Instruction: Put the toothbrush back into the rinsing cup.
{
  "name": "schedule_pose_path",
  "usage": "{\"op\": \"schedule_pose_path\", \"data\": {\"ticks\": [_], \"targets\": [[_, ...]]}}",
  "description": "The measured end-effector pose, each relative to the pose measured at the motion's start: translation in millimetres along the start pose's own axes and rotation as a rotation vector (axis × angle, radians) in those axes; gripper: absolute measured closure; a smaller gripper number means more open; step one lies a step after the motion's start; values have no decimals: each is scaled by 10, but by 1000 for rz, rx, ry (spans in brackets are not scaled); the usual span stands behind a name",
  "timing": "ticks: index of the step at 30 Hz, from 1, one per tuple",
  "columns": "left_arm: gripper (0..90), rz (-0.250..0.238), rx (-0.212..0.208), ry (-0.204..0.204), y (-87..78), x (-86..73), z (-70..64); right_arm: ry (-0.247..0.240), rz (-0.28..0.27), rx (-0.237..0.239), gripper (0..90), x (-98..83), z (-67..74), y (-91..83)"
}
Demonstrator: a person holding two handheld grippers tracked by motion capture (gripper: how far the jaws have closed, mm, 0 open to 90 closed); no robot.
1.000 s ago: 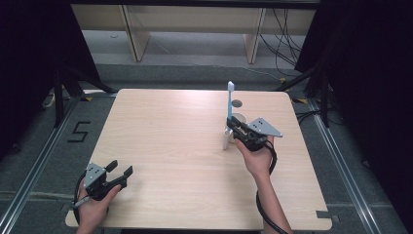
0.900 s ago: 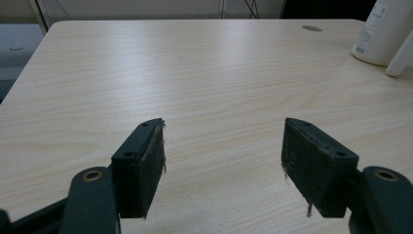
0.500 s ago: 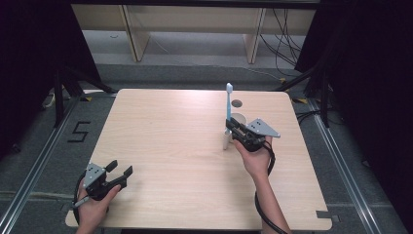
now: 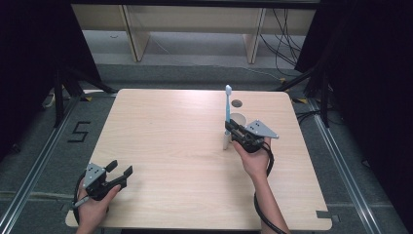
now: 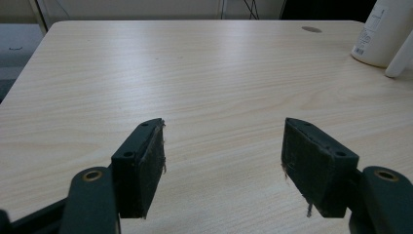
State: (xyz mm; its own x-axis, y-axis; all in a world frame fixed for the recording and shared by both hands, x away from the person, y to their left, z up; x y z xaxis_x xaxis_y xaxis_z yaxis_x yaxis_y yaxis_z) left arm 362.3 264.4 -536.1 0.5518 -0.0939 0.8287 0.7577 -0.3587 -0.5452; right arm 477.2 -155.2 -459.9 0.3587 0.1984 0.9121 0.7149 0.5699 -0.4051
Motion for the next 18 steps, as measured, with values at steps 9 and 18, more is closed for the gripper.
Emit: {"op": "schedule_pose_path", "data": {"ticks": [9,18], "targets": [[320,1,1,1,0,0,0,2,4,-2,793,-19,-5,1],[320,4,2,5,-3,-2,3,11,16,-5,793,-58,0,15]]}}
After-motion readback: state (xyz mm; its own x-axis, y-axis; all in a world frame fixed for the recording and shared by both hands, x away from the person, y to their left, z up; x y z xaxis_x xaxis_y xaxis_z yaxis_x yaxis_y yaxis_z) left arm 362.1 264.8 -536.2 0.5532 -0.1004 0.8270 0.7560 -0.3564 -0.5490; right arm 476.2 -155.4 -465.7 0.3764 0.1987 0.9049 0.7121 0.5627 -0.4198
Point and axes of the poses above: each handheld gripper's, and its own axes: y roughly forward along the jaws, x roughly out of its top, z roughly to its left, the point moved 4 cm from there along y, roughly forward along the jaws, and after that the axes turned 15 degrees about z, right-handed, at the moved point
